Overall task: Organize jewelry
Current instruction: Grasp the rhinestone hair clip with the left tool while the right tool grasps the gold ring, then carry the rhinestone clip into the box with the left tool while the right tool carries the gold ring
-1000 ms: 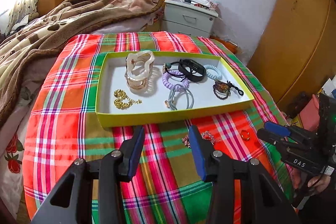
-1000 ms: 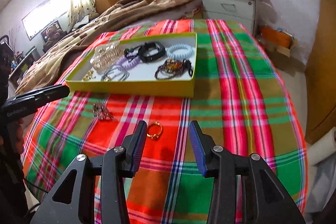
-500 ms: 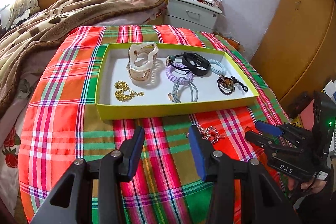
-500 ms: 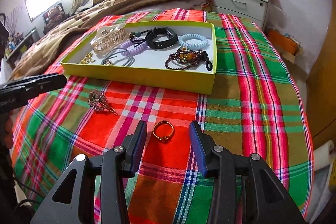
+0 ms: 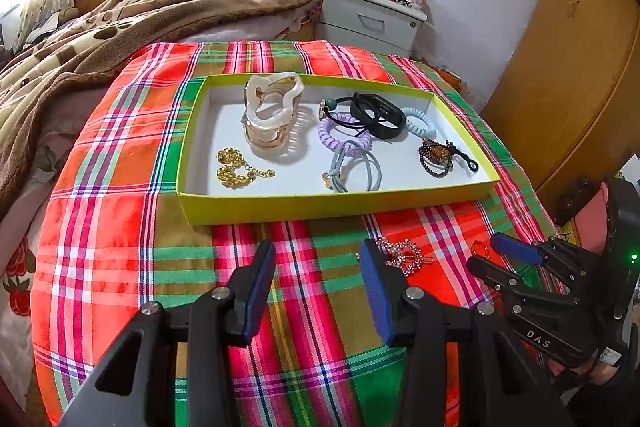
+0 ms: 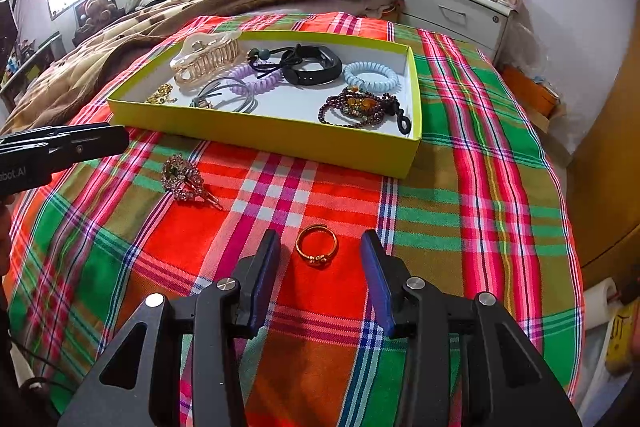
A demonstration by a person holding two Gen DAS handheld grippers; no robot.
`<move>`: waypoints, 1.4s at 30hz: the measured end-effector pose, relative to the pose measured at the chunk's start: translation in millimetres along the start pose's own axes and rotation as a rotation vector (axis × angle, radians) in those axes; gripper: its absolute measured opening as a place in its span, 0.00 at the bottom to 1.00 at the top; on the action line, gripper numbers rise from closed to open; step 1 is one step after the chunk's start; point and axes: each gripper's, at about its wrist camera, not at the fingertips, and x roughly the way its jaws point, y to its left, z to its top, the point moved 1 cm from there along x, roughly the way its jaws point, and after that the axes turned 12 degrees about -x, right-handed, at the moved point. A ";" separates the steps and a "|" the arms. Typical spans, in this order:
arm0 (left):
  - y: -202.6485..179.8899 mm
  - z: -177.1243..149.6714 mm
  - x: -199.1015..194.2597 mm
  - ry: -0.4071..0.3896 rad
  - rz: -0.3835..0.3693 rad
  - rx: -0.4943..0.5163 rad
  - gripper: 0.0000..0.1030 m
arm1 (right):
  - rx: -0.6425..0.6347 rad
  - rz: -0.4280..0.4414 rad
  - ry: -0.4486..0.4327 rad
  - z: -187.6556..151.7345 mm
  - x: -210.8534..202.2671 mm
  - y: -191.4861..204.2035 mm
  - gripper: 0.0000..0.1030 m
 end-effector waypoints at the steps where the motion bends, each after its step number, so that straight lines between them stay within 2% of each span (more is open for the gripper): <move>1: -0.3 0.3 0.8 0.002 0.001 0.001 0.44 | 0.001 0.001 -0.002 -0.7 -0.9 0.2 0.30; 6: -5.0 -0.7 4.4 0.015 -0.006 0.010 0.44 | 0.001 0.005 -0.006 -1.9 -2.3 0.9 0.22; 16: -19.5 2.2 14.5 0.055 -0.072 0.045 0.44 | 0.062 0.031 -0.047 -6.0 -10.3 -12.7 0.21; 24: -42.0 4.7 34.6 0.092 -0.076 0.117 0.47 | 0.096 0.033 -0.064 -11.4 -19.7 -20.1 0.21; 33: -52.8 -15.5 38.5 0.163 -0.099 0.153 0.47 | 0.126 0.027 -0.094 -16.5 -32.2 -27.1 0.21; 40: -72.5 -36.5 25.6 0.172 -0.124 0.233 0.47 | 0.146 0.018 -0.101 -20.8 -37.2 -31.8 0.21; 42: -74.0 -33.9 25.8 0.160 -0.108 0.242 0.47 | 0.148 0.017 -0.102 -21.5 -37.7 -33.0 0.21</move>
